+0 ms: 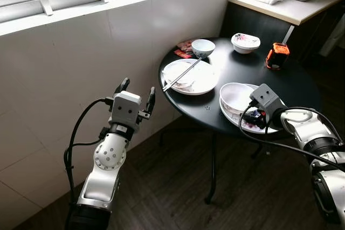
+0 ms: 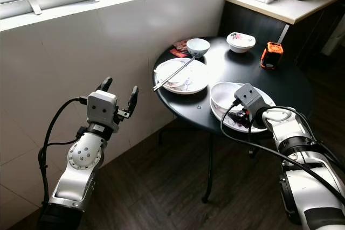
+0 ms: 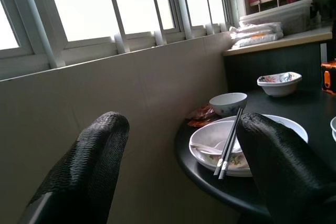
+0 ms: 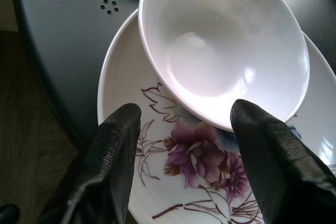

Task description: Kitchen organization

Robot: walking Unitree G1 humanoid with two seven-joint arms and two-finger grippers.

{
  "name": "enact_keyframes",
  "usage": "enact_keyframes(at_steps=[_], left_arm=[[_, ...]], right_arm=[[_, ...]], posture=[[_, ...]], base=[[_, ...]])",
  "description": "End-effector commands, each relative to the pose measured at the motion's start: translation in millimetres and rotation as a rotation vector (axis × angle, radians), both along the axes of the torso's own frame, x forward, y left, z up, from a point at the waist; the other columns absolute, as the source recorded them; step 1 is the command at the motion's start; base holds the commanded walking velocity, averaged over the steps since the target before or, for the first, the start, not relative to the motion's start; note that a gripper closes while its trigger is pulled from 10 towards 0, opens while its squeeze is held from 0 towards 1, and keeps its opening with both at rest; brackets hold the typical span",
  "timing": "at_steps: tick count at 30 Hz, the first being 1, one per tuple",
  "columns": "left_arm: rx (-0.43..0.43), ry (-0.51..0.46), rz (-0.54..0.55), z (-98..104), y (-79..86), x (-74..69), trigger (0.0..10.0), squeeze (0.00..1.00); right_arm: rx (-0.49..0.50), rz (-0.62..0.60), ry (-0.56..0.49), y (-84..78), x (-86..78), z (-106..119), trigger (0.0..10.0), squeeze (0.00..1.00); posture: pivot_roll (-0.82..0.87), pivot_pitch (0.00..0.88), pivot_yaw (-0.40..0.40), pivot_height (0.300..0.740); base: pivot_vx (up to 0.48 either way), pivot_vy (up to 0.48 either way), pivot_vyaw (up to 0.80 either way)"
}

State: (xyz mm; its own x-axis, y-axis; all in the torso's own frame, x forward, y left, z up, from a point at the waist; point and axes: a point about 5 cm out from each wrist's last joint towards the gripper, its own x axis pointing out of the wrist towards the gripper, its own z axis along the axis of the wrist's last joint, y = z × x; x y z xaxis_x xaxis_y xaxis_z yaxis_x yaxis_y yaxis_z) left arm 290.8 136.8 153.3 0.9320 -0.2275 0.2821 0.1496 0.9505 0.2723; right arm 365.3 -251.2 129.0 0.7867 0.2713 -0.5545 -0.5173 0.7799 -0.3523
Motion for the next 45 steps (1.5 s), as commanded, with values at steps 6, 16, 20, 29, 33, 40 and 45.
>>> enact_keyframes(at_steps=[6,16,20,29,33,40,45], left_arm=[[0.006,0.007,0.006,0,-0.7,-0.8,10.0,0.00],[0.005,0.014,0.011,-1,-0.5,-2.2,10.0,0.00],[0.005,0.016,0.015,-1,0.3,-2.5,10.0,0.00],[0.000,0.021,0.016,-2,-0.9,-3.9,10.0,0.00],[-0.016,0.028,0.022,-2,0.1,-3.4,10.0,0.00],[-0.010,0.033,0.015,-4,-1.9,-4.4,10.0,0.00],[-0.008,0.037,0.015,-5,-1.7,-4.4,10.0,0.00]], right_arm=[[-0.066,0.075,-0.014,2.7,3.4,7,10.0,0.00],[-0.135,0.174,0.020,15.3,4.0,1,10.0,0.00],[-0.129,0.182,0.029,16.8,3.7,0,10.0,0.00],[-0.164,0.158,0.035,11.4,3.9,1,0.0,0.00],[-0.174,0.135,0.020,9.5,5.2,3,10.0,0.00],[-0.183,0.108,-0.007,8.6,7.5,7,10.0,0.00],[-0.191,0.074,-0.009,4.8,7.6,7,3.8,0.00]], posture=[[-0.03,0.000,-0.086,0.740],[-0.02,0.000,-0.095,0.740],[-0.02,0.000,-0.096,0.740],[-0.01,0.000,-0.099,0.740],[-0.02,0.000,-0.098,0.740],[-0.02,0.000,-0.096,0.740],[-0.02,0.000,-0.097,0.740]], base=[[0.000,0.000,0.00],[0.000,0.000,0.00],[0.000,0.000,0.00],[0.000,0.000,0.00],[0.000,0.000,0.00],[0.000,0.000,0.00],[0.000,0.000,0.00]])
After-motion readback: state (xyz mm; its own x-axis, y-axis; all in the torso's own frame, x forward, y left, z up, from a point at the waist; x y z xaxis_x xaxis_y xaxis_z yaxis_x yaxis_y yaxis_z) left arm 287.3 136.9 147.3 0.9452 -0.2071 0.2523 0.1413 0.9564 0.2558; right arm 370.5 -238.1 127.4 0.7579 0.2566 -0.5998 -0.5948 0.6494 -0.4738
